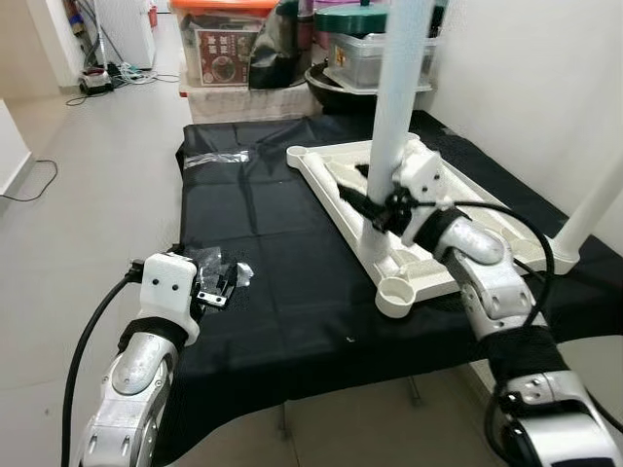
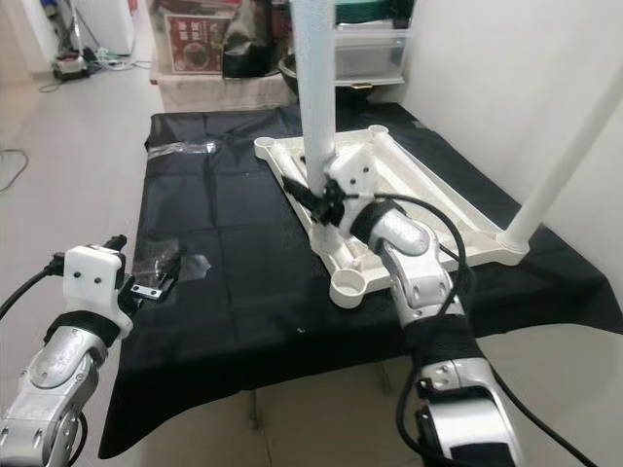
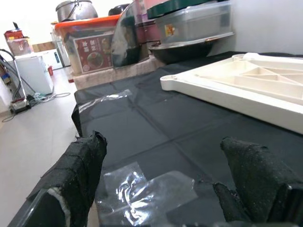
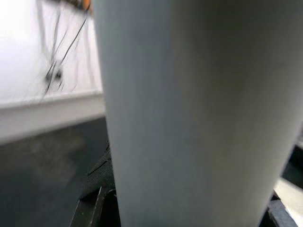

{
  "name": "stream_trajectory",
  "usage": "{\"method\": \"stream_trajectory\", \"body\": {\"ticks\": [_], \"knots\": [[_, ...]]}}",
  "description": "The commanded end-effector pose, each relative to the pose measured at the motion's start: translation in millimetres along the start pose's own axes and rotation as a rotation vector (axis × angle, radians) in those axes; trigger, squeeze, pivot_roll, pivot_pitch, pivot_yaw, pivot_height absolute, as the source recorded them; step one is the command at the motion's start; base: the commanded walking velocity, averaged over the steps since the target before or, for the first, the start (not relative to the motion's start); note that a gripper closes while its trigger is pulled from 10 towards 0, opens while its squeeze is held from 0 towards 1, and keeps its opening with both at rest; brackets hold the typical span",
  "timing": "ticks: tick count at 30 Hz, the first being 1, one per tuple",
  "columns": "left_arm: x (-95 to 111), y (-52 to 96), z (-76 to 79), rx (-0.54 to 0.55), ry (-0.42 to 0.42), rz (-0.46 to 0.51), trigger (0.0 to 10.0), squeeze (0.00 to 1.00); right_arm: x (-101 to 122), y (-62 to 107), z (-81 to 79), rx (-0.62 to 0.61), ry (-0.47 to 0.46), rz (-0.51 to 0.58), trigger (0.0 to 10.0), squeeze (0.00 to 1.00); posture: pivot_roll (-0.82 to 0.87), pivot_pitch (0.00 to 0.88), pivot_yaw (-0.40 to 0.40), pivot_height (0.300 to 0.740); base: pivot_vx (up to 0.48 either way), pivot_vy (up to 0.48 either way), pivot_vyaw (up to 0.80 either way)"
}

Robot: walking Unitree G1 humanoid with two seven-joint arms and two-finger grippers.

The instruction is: Building children table

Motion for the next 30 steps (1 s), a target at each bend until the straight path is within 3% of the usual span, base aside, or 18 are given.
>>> {"method": "stream_trajectory", "body": {"ticks": [1,6,14,25,27,30], "knots": [[-4.7,0.1,-1.7,0.009,-0.014,-0.015,10.0,0.0,-6.3,4.1,-11.6,0.067,0.067,-0.018,0.0,0.0,0.01,0.0,-0.035,0.74,0.0,0.0,0.0],[-4.3,-0.1,-2.3,0.008,-0.017,-0.014,10.0,0.0,-12.3,8.9,-20.3,0.121,0.095,-0.037,0.0,0.0,0.01,0.0,-0.034,0.74,0.0,0.0,0.0],[-4.3,0.4,-3.4,0.012,-0.019,-0.013,10.0,0.0,-17.8,14.1,-13.3,0.139,0.12,-0.061,0.0,0.0,0.01,0.0,-0.035,0.74,0.0,0.0,0.0],[-4.3,1.1,-3.8,0.017,-0.017,-0.013,10.0,0.0,-18.5,16.9,-16.4,0.162,0.101,-0.059,0.0,0.0,0.02,0.0,-0.04,0.74,0.0,0.0,0.0],[-3.6,1.5,-6.2,0.026,-0.015,-0.012,10.0,0.0,-17.8,13.6,-19.9,0.115,0.011,-0.031,0.0,0.0,0.02,0.0,-0.044,0.74,0.0,0.0,0.0],[-3.5,1.6,-6.8,0.028,-0.014,-0.012,10.0,0.0,-17.7,11.9,-20.2,0.089,-0.026,-0.022,0.0,0.0,0.02,0.0,-0.044,0.74,0.0,0.0,0.0]]}}
Point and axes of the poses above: a point about 5 cm out from each wrist's last joint towards the gripper, its own y axis pointing back from the gripper into the wrist, its own x axis along the axis of the wrist's last joint, z = x × y, the point moved 4 cm from there along -y, pointing out of the wrist towards the gripper, and after that the axes turned 13 degrees about y, right-handed, at the moved point
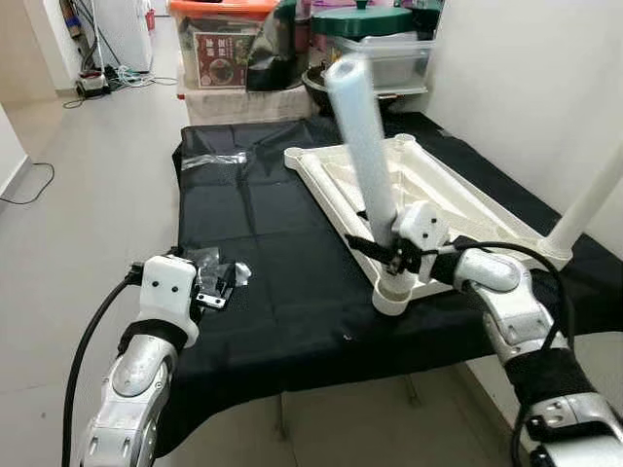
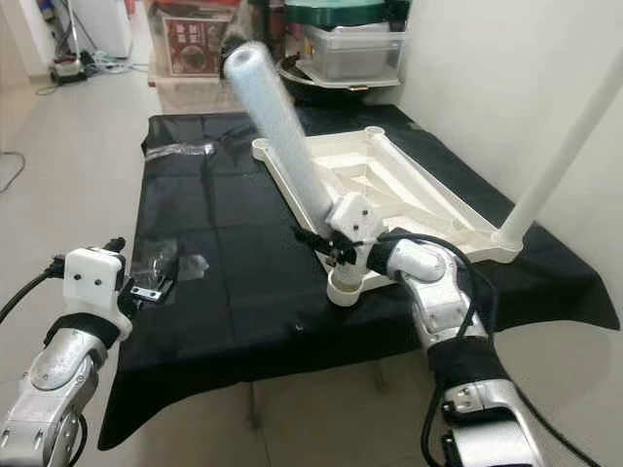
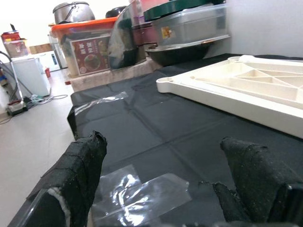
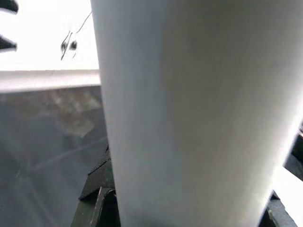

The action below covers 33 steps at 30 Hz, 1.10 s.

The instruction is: Building children table

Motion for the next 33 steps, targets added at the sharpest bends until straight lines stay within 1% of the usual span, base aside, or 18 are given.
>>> {"method": "stream_trajectory", "body": {"ticks": [1,3,4,6,8,10,18,20,21,22,23,25,29,30,33], "knots": [[-3.3,1.6,-5.7,0.021,-0.013,-0.013,10.0,0.0,-12.6,-2.5,-13.3,-0.011,-0.109,-0.017,0.0,0.0,0.02,0.0,-0.044,0.74,0.0,0.0,0.0],[-3.2,1.7,-5.8,0.021,-0.013,-0.013,10.0,0.0,-19.3,-4.2,-18.6,-0.017,-0.144,-0.033,0.0,0.0,0.02,0.0,-0.044,0.74,0.0,0.0,0.0],[-2.5,2.5,-7.8,0.027,-0.013,-0.012,10.0,0.0,-21.2,-4.8,-22.8,-0.015,-0.18,-0.033,0.0,0.0,0.04,0.0,-0.052,0.74,0.0,0.0,0.0],[-1.7,3.6,-10.7,0.035,-0.014,-0.013,10.0,0.0,-22.6,-5.1,-27.6,-0.01,-0.221,-0.03,0.0,0.0,0.04,0.0,-0.051,0.74,0.0,0.0,0.0],[-1.6,3.9,-11.4,0.038,-0.015,-0.012,10.0,0.0,-23.9,-4.7,-29.4,-0.008,-0.228,-0.032,0.0,0.0,0.04,0.0,-0.053,0.74,0.0,0.0,0.0],[-1.3,4.1,-11.7,0.042,-0.015,-0.011,10.0,0.0,-26.6,-2.5,-31.4,0.005,-0.212,-0.041,0.0,0.0,0.04,0.0,-0.052,0.74,0.0,0.0,0.0],[-1.7,3.9,-12.1,0.04,-0.017,-0.014,10.0,0.0,-28.9,1.2,-30.1,0.014,-0.211,-0.055,0.0,0.0,0.04,0.0,-0.05,0.74,0.0,0.0,0.0],[-1.8,3.0,-12.1,0.042,-0.013,-0.016,10.0,0.0,-36.9,1.6,-33.3,0.011,-0.307,-0.072,0.0,0.0,0.04,0.0,-0.049,0.74,0.0,0.0,0.0],[-1.8,3.0,-12.1,0.042,-0.013,-0.016,10.0,0.0,-36.9,1.6,-33.3,0.011,-0.307,-0.072,0.0,0.0,0.04,0.0,-0.049,0.74,0.0,0.0,0.0],[-1.6,2.7,-12.1,0.043,-0.012,-0.016,10.0,0.0,-41.0,1.4,-34.6,0.006,-0.353,-0.082,0.0,0.0,0.04,0.0,-0.049,0.74,0.0,0.0,0.0],[-1.6,2.7,-12.1,0.043,-0.012,-0.016,10.0,0.0,-41.0,1.4,-34.6,0.006,-0.353,-0.082,0.0,0.0,0.04,0.0,-0.049,0.74,0.0,0.0,0.0],[-0.4,3.1,-14.3,0.047,-0.013,-0.016,10.0,0.0,-48.9,-0.7,-35.2,-0.019,-0.427,-0.106,0.0,0.0,0.05,0.0,-0.048,0.74,0.0,0.0,0.0],[1.0,4.2,-17.3,0.054,-0.014,-0.015,10.0,0.0,-52.8,-3.6,-36.7,-0.037,-0.477,-0.117,0.0,0.0,0.05,0.0,-0.049,0.74,0.0,0.0,0.0],[2.0,4.6,-18.6,0.06,-0.016,-0.014,10.0,0.0,-55.7,-7.2,-46.2,-0.05,-0.541,-0.123,0.0,0.0,0.06,0.0,-0.048,0.74,0.0,0.0,0.0],[2.1,4.7,-18.6,0.061,-0.016,-0.014,10.0,0.0,-56.3,-7.7,-48.2,-0.053,-0.552,-0.124,0.0,0.0,0.06,0.0,-0.048,0.74,0.0,0.0,0.0]]}}
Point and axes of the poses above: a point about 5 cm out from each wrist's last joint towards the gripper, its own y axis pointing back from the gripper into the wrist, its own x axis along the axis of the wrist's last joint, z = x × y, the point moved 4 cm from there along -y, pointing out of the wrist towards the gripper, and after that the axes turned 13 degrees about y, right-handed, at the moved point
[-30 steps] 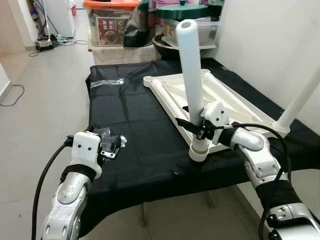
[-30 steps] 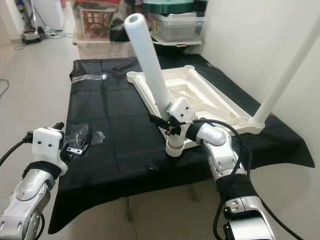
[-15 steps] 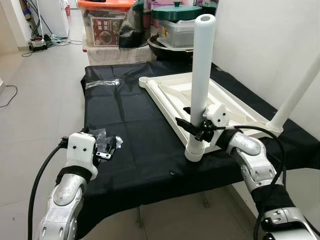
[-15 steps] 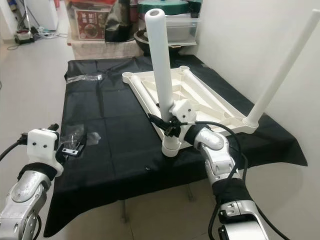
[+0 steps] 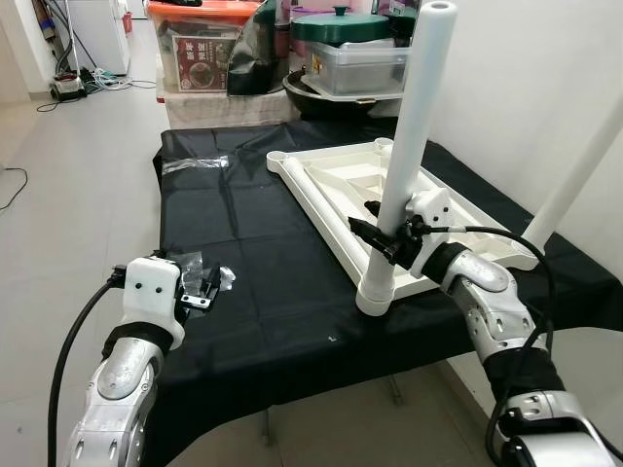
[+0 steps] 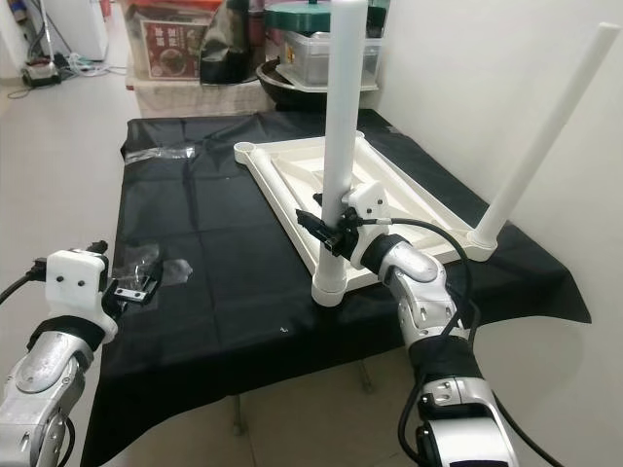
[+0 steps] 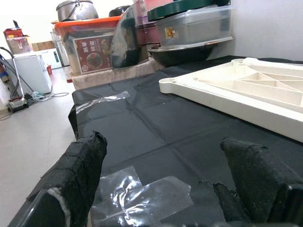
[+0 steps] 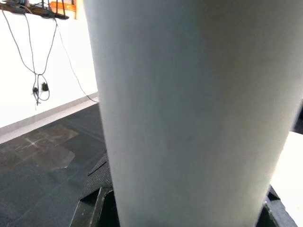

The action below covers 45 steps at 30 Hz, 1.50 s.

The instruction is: Building children table

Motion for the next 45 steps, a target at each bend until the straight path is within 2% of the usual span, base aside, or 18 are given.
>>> {"method": "stream_trajectory", "body": {"ticks": [1,4,6,11,13,15,16,17,18,19,20,22,28,33,41,42,43,45], "knots": [[1.6,0.5,-1.1,0.0,-0.012,-0.003,10.0,0.0,-48.6,5.4,-34.3,0.052,-0.205,-0.137,0.0,0.0,0.06,0.0,-0.047,0.74,0.0,0.0,0.0],[1.6,0.9,-1.5,0.001,-0.013,-0.005,10.0,0.0,-50.9,6.4,-41.8,0.065,-0.214,-0.134,0.0,0.0,0.06,0.0,-0.042,0.74,0.0,0.0,0.0],[1.6,0.6,-2.5,-0.001,-0.015,-0.01,10.0,0.0,-56.7,10.2,-54.8,0.122,-0.21,-0.14,0.0,0.0,0.06,0.0,-0.037,0.74,0.0,0.0,0.0],[1.9,-1.4,-3.4,-0.001,-0.018,-0.012,10.0,0.0,-61.4,8.5,-56.1,0.136,-0.178,-0.179,0.0,0.0,0.05,0.0,-0.038,0.74,0.0,0.0,0.0],[2.4,-1.9,-4.1,0.005,-0.019,-0.011,10.0,0.0,-67.3,3.6,-44.2,0.02,-0.197,-0.226,0.0,0.0,0.05,0.0,-0.04,0.74,0.0,0.0,0.0],[2.7,-1.8,-4.0,0.01,-0.018,-0.01,10.0,0.0,-79.4,3.2,-21.1,-0.236,-0.235,-0.325,0.0,0.0,0.06,0.0,-0.043,0.74,0.0,0.0,0.0],[2.7,-1.8,-4.0,0.01,-0.018,-0.01,10.0,0.0,-79.4,3.2,-21.1,-0.236,-0.235,-0.325,0.0,0.0,0.06,0.0,-0.043,0.74,0.0,0.0,0.0],[3.0,-1.3,-4.0,0.014,-0.016,-0.009,10.0,0.0,-84.7,8.6,-7.9,-0.414,-0.28,-0.36,0.0,0.0,0.06,0.0,-0.045,0.74,0.0,0.0,0.0],[3.0,-1.3,-4.0,0.014,-0.016,-0.009,10.0,0.0,-84.7,8.6,-7.9,-0.414,-0.28,-0.36,0.0,0.0,0.06,0.0,-0.045,0.74,0.0,0.0,0.0],[3.2,-0.9,-4.0,0.017,-0.014,-0.008,10.0,0.0,-88.6,13.9,-0.5,-0.531,-0.316,-0.385,0.0,0.0,0.06,0.0,-0.045,0.74,0.0,0.0,0.0],[2.8,-0.2,-4.3,0.022,-0.016,-0.011,10.0,0.0,-91.1,18.1,-4.3,-0.61,-0.355,-0.397,0.0,0.0,0.07,0.0,-0.043,0.74,0.0,0.0,0.0],[2.7,0.6,-4.9,0.026,-0.019,-0.013,10.0,0.0,-89.4,20.9,-11.0,-0.659,-0.375,-0.39,0.0,0.0,0.07,0.0,-0.04,0.74,0.0,0.0,0.0],[1.3,0.3,-11.0,0.04,-0.041,-0.025,10.0,0.0,-82.8,23.5,-32.8,-0.666,-0.38,-0.37,0.0,0.0,0.06,0.0,-0.035,0.74,0.0,0.0,0.0],[0.6,-4.0,-17.0,0.093,-0.052,-0.033,10.0,0.0,-94.4,32.6,-32.9,-0.781,-0.396,-0.47,0.0,0.0,0.07,0.0,-0.038,0.74,0.0,0.0,0.0],[-1.4,-4.6,-18.8,0.113,-0.046,-0.041,10.0,0.0,-92.9,29.5,-31.9,-0.8,-0.423,-0.492,0.0,0.0,0.07,0.0,-0.038,0.74,0.0,0.0,0.0],[-2.4,-5.7,-18.7,0.112,-0.047,-0.046,10.0,0.0,-85.0,25.3,-35.6,-0.772,-0.428,-0.473,9.2,0.0,0.06,0.0,-0.029,0.74,0.0,0.0,0.0],[-2.4,-5.7,-18.7,0.112,-0.047,-0.046,10.0,0.0,-85.0,25.3,-35.6,-0.772,-0.428,-0.473,9.2,0.0,0.06,0.0,-0.029,0.74,0.0,0.0,0.0],[-3.0,-6.9,-18.3,0.108,-0.049,-0.049,10.0,0.0,-79.0,22.8,-37.8,-0.744,-0.421,-0.452,10.0,0.0,0.05,0.0,-0.028,0.74,0.0,0.0,0.0]]}}
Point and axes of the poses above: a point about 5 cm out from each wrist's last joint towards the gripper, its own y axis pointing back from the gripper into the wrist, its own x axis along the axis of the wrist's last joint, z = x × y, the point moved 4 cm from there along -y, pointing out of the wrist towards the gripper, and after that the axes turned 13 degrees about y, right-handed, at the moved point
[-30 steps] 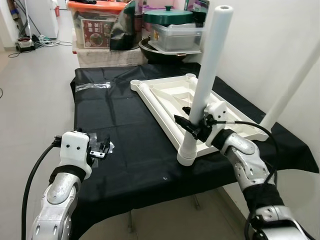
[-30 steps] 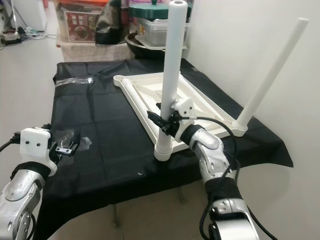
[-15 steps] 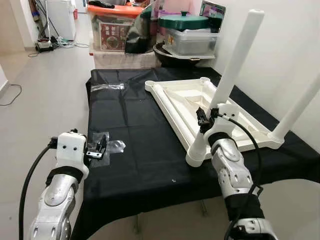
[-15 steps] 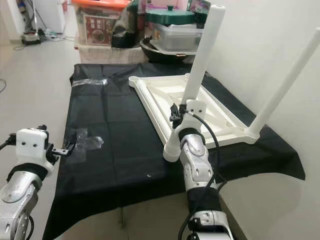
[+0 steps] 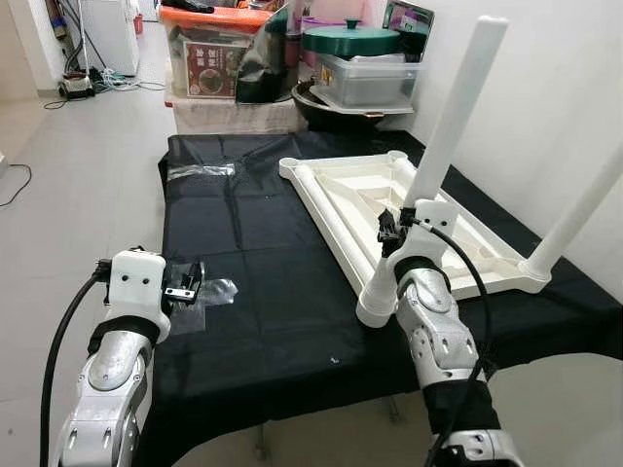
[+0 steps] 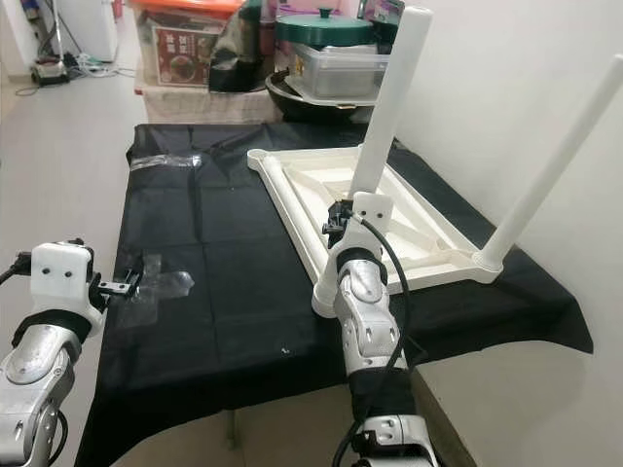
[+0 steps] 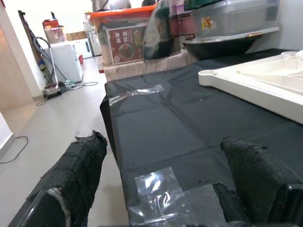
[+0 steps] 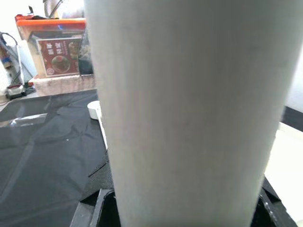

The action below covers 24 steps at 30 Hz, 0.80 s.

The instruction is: Building children table

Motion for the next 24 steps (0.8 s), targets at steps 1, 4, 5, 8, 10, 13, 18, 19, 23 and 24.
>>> {"method": "stream_trajectory", "body": {"ticks": [1,4,5,8,10,13,18,19,23,24], "knots": [[-5.1,-2.5,0.8,-0.002,-0.006,-0.026,10.0,0.0,-66.0,16.0,-4.2,0.023,-0.077,-0.266,10.0,0.0,0.05,0.0,-0.027,0.74,0.0,0.0,0.0],[-5.4,-3.5,1.4,-0.005,-0.009,-0.027,10.0,0.0,-58.1,15.7,-2.7,0.018,-0.074,-0.236,10.0,1.0,0.04,0.0,-0.023,0.74,0.0,0.0,0.0],[-5.4,-3.5,1.4,-0.005,-0.009,-0.027,10.0,0.0,-58.1,15.7,-2.7,0.018,-0.074,-0.236,10.0,1.0,0.04,0.0,-0.023,0.74,0.0,0.0,0.0],[-5.8,-4.1,1.7,-0.008,-0.012,-0.029,10.0,0.0,-43.7,12.8,1.0,0.019,-0.064,-0.178,10.0,1.0,0.04,0.0,-0.019,0.74,0.0,0.0,0.0],[-6.0,-4.1,1.9,-0.009,-0.013,-0.029,10.0,0.0,-36.6,11.8,3.2,0.019,-0.061,-0.151,10.0,1.0,0.03,0.0,-0.019,0.74,0.0,0.0,0.0],[-6.1,-4.1,1.9,-0.011,-0.015,-0.028,10.0,0.0,-12.0,7.5,13.0,0.049,-0.035,-0.069,10.0,1.0,0.03,0.0,-0.017,0.74,0.0,0.0,0.0],[-7.7,-4.7,2.8,-0.016,-0.016,-0.029,10.0,0.0,30.8,2.1,27.9,0.11,0.025,0.051,10.0,1.0,0.0,0.0,-0.015,0.74,0.0,0.0,0.0],[-7.7,-4.7,2.8,-0.016,-0.016,-0.029,10.0,0.0,30.8,2.1,27.9,0.11,0.025,0.051,10.0,1.0,0.0,0.0,-0.015,0.74,0.0,0.0,0.0],[-9.4,-4.6,6.6,-0.028,-0.012,-0.031,10.0,0.0,45.2,1.3,27.2,0.172,0.038,0.091,10.0,0.0,-0.01,0.0,-0.01,0.74,0.0,0.0,0.0],[-9.4,-4.6,6.6,-0.028,-0.012,-0.031,10.0,0.0,45.2,1.3,27.2,0.172,0.038,0.091,10.0,0.0,-0.01,0.0,-0.01,0.74,0.0,0.0,0.0]]}}
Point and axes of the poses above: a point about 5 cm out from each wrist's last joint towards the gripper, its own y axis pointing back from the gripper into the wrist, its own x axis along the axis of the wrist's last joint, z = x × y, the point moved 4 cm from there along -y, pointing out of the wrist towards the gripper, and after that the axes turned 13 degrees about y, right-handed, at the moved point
